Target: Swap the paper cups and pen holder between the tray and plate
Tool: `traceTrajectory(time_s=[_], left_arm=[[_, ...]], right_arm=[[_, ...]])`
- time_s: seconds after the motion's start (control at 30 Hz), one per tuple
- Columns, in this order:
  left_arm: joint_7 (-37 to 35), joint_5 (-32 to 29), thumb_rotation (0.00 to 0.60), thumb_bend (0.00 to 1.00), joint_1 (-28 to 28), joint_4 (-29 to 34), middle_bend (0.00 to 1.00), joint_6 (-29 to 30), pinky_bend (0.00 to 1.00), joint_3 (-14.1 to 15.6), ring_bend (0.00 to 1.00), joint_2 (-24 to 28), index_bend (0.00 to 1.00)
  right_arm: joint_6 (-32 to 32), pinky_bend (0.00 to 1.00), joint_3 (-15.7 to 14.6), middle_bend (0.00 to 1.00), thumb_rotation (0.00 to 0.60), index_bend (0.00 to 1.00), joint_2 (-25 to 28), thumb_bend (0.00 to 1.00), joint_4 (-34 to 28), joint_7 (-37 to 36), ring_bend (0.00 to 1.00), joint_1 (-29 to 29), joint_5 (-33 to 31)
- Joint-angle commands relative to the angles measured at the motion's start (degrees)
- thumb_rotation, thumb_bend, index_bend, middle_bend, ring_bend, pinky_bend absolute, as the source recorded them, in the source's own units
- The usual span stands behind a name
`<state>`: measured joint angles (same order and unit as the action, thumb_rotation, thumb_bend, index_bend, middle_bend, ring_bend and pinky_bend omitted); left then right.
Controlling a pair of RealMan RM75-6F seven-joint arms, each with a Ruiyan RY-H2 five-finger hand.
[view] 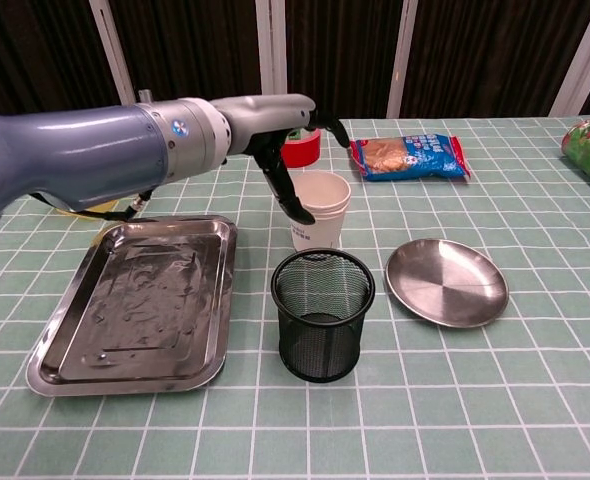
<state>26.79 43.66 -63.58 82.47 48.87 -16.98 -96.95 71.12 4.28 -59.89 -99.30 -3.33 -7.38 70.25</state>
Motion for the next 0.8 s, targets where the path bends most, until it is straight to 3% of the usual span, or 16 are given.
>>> traceTrajectory(time_s=[0.03,0.23,0.5,0.8], left_arm=[[-2.7,0.9,0.600,0.00,-1.1,-4.7,0.00,-2.2,0.05,0.2,0.00,-3.2,0.16],[-6.1,4.1,0.600,0.01,-1.4,-9.8,0.01,-2.8,0.11,0.5,0.00,-6.9,0.17],[-10.1,11.4,0.600,0.35,-0.8,-14.0,0.31,-0.7,0.42,1.4,0.28,-9.7,0.38],[-10.8,15.3,0.600,0.47,1.2,-13.3,0.45,3.0,0.49,1.4,0.38,-8.1,0.47]], right_arm=[[-0.1,0.00,0.0,0.00,0.600,0.00,0.0,0.00,0.1,0.1,0.00,0.0,-0.1],[-0.5,0.00,0.1,0.00,0.600,0.00,0.0,0.00,0.3,-0.2,0.00,-0.1,0.0],[-1.2,0.00,0.1,0.00,0.600,0.00,0.2,0.00,0.6,-1.6,0.02,-0.2,0.3],[-2.0,0.00,-0.1,0.00,0.600,0.00,0.5,0.00,0.4,-2.7,0.02,-0.2,0.7]])
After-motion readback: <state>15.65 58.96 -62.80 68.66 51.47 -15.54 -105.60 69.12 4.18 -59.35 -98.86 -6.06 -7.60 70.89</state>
